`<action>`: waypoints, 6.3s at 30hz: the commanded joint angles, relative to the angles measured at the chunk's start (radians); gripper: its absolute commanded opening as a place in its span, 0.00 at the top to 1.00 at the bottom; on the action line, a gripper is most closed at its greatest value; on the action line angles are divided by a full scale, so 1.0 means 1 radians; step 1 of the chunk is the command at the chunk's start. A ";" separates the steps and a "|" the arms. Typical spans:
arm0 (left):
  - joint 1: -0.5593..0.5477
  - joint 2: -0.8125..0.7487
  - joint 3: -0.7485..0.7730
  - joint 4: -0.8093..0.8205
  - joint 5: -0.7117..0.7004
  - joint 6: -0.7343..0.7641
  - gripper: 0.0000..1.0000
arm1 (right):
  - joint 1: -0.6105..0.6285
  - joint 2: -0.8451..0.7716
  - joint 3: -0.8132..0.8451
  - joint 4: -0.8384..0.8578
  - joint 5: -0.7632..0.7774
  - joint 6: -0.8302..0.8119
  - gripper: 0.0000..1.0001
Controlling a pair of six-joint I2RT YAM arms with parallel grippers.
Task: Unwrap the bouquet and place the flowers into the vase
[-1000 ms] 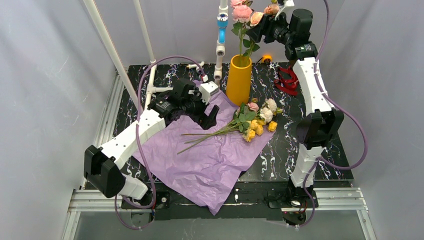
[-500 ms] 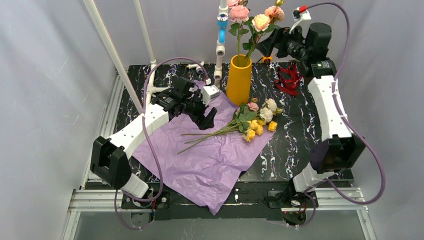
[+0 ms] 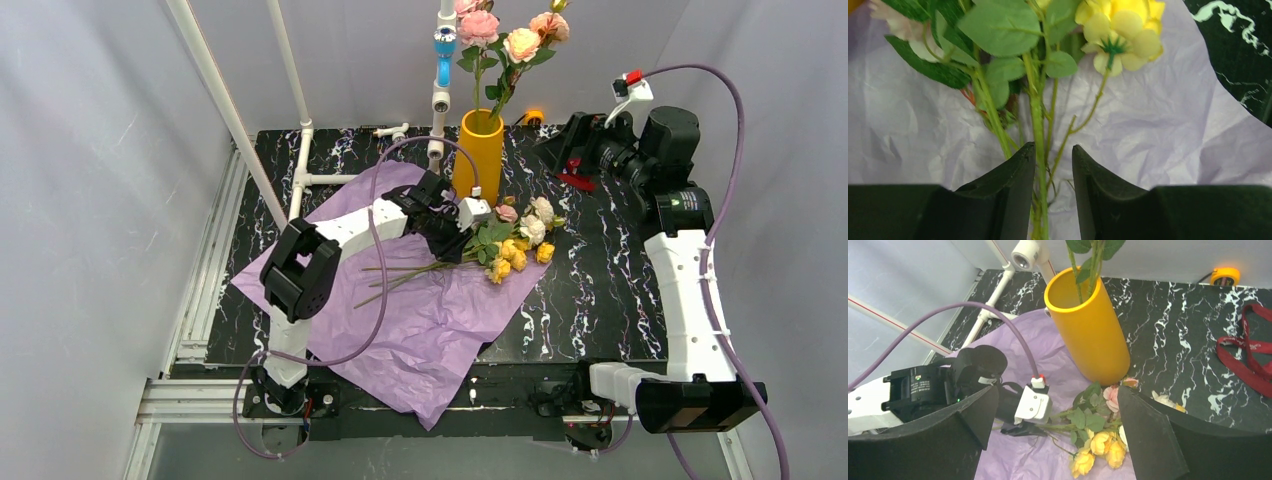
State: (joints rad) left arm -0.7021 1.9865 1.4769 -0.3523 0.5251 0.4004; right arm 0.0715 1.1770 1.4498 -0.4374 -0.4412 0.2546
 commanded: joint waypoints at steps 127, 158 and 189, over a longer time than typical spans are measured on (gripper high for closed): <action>0.139 -0.667 -0.368 0.168 -0.220 -0.349 0.02 | 0.202 0.724 0.883 -0.136 0.033 -0.282 0.34; 0.112 -0.314 -0.273 -0.032 0.026 0.318 0.53 | 0.051 0.038 0.141 -0.122 0.070 -0.089 0.02; 0.118 -0.408 -0.209 -0.327 -0.185 0.471 1.00 | 0.050 -0.093 0.009 -0.187 0.066 -0.035 0.02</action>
State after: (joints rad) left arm -0.5797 1.7645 1.2308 -0.6003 0.2749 0.9329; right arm 0.1253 1.1542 1.5200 -0.6277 -0.3664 0.1970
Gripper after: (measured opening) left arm 0.042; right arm 0.983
